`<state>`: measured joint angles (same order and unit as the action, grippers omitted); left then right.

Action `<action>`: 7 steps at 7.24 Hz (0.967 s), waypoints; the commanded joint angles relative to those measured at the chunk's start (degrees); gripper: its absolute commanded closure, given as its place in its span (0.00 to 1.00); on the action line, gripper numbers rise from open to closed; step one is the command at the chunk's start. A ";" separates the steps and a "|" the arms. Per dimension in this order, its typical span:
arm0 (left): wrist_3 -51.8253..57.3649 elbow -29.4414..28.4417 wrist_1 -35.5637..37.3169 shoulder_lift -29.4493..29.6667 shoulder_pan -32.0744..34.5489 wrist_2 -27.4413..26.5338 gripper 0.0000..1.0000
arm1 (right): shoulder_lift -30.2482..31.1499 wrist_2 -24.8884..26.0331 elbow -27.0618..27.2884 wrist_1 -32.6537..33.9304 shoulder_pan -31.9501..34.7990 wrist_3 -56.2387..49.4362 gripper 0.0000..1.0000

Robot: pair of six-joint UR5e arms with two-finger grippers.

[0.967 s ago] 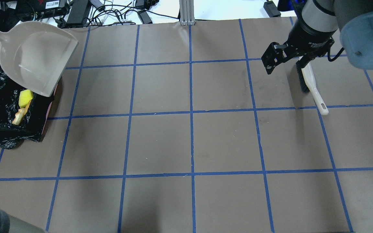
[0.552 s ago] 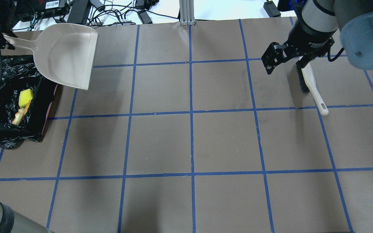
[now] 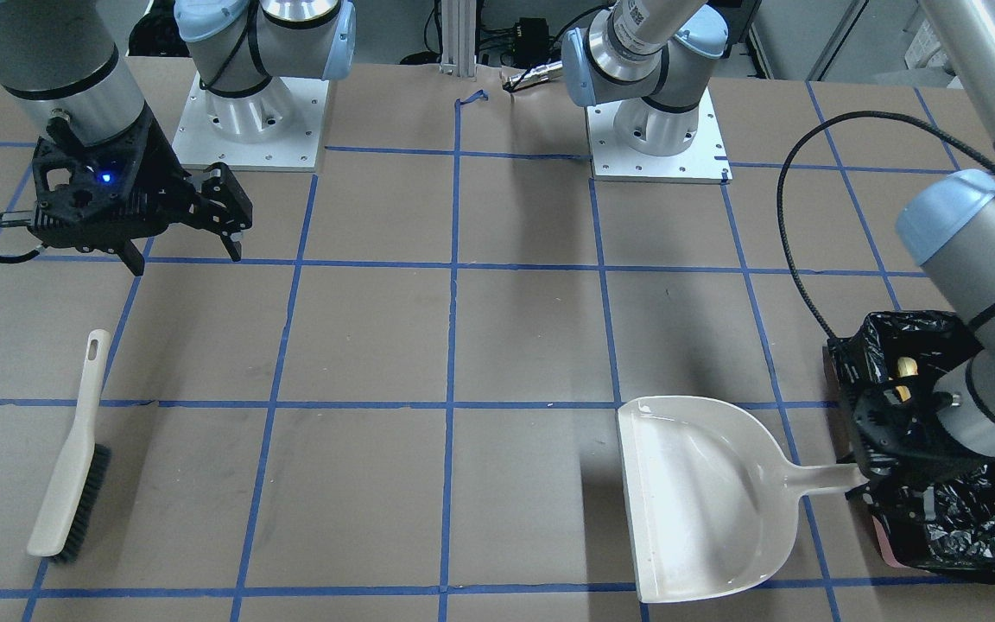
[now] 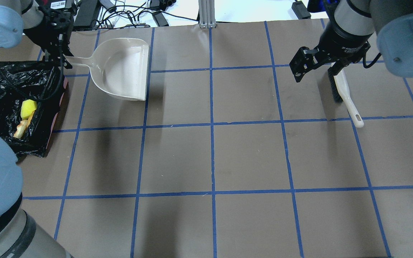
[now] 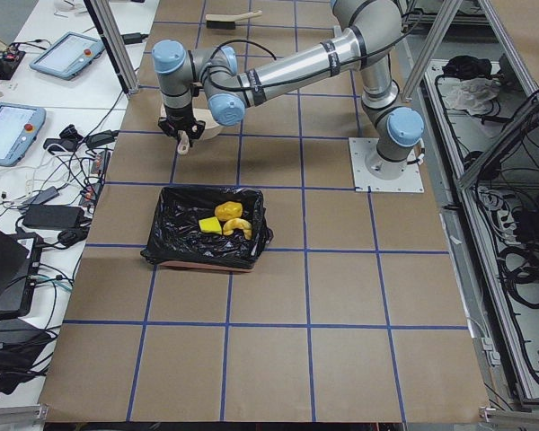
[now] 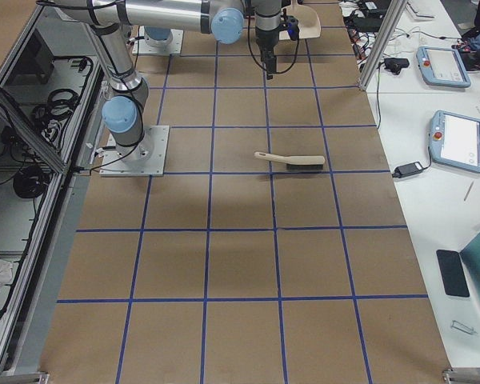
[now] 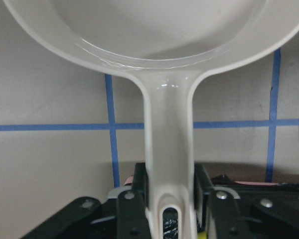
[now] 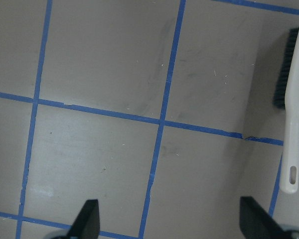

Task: Sweep and dump trash into bin
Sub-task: 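Bring the dustpan back from the bin with the left gripper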

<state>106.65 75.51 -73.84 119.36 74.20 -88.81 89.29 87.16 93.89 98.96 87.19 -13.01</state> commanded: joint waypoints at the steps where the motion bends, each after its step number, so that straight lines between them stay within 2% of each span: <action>1: -4.15 -0.44 0.02 4.11 1.65 0.13 1.00 | 0.00 0.03 0.24 0.00 0.00 0.00 0.00; 7: -0.40 2.00 0.80 5.45 4.02 -1.10 1.00 | 0.00 0.03 0.33 0.00 0.00 0.00 0.00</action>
<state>105.41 76.48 -73.40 124.92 77.93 -89.90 89.30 87.19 94.22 98.97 87.19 -13.01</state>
